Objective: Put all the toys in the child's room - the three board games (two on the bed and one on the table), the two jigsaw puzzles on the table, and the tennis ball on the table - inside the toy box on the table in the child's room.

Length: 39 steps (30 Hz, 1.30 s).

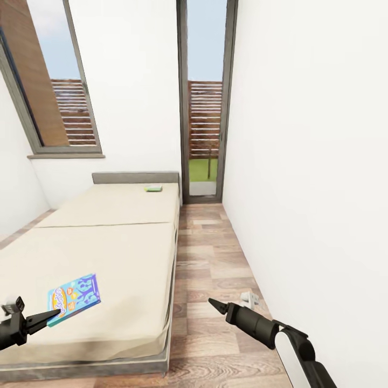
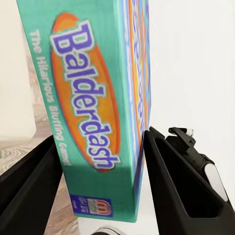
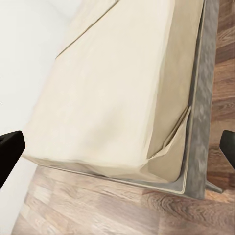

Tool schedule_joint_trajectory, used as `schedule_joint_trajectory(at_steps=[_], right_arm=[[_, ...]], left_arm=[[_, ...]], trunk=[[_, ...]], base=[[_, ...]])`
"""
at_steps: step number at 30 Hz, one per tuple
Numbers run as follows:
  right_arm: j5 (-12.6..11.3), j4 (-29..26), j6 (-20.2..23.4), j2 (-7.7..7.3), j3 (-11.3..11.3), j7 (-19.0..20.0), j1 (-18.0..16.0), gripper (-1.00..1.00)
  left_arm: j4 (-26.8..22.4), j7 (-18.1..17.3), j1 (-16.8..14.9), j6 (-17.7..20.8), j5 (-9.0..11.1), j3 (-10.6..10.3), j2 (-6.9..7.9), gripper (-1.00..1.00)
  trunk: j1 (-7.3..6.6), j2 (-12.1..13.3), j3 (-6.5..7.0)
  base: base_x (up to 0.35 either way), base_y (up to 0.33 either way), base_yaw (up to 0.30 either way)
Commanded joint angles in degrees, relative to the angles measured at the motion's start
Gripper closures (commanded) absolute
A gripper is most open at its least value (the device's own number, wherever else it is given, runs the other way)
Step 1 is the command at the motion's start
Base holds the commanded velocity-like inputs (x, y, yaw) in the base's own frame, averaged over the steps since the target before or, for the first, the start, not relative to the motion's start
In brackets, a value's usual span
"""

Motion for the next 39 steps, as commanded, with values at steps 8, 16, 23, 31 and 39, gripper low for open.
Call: schedule_joint_trajectory(at_steps=[8,16,23,31,39], right_arm=[[0.0,0.0,0.2,0.33,0.3,-0.1,0.0,-1.00],[0.1,0.0,0.3,0.51,0.4,-0.2,0.0,-1.00],[0.1,-0.1,0.2,0.56,0.4,-0.1,0.0,-1.00],[0.0,-0.2,0.1,0.49,0.2,-0.2,0.0,-1.00],[0.5,-0.2,0.2,0.60,0.5,-0.3,0.0,-1.00]], left_arm=[[0.0,-0.2,0.0,0.6,-0.1,0.0,0.11,1.00],[0.0,-0.2,0.0,0.6,-0.1,0.0,0.12,1.00],[0.0,-0.2,0.0,0.6,-0.1,0.0,0.12,1.00],[0.0,-0.2,0.0,0.6,-0.1,0.0,0.12,1.00],[0.0,-0.2,0.0,0.6,-0.2,0.0,0.12,1.00]], trunk=[[-1.77,3.2,1.55],[-3.53,6.4,3.11],[-5.06,9.2,4.38],[-6.82,12.4,5.81],[-8.58,15.6,7.25]], base=[[-0.013,0.000,0.147],[-0.182,0.000,0.221],[-0.033,0.000,0.036],[-0.002,0.000,0.002],[0.000,0.000,0.107]])
